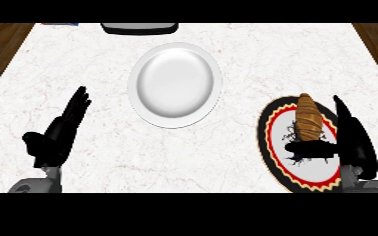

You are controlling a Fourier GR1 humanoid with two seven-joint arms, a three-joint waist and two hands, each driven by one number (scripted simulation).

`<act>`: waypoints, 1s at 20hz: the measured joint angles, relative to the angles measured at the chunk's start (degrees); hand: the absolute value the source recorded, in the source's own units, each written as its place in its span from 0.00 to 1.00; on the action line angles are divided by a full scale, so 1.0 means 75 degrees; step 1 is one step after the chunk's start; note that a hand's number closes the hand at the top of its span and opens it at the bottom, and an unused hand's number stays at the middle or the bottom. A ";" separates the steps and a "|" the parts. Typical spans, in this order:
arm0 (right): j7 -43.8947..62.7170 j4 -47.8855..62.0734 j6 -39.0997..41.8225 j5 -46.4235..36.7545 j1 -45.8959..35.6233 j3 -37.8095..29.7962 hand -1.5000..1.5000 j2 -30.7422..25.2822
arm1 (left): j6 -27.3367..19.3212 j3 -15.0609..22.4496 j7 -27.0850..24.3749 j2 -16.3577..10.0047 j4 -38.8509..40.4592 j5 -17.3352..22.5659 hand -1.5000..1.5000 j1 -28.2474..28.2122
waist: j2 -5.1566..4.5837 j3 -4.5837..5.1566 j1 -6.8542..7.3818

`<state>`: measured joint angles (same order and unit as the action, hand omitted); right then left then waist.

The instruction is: Pick the croissant from the plate and place it in the plate

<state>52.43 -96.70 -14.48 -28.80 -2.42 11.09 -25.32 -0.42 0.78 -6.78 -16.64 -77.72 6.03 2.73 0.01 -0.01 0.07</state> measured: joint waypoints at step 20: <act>-0.2239 0.2799 0.0579 -0.0578 -0.0969 -0.1040 1.00 0.0961 | 0.0372 -0.0403 0.0042 0.0430 -0.0014 -0.0483 0.50 -0.0007 | 0.0067 0.0093 -0.0020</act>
<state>35.63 -75.70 -10.14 -33.14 -9.69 3.28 -18.12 2.37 -2.24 -6.46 -13.42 -77.83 2.41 2.68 0.51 0.69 -0.09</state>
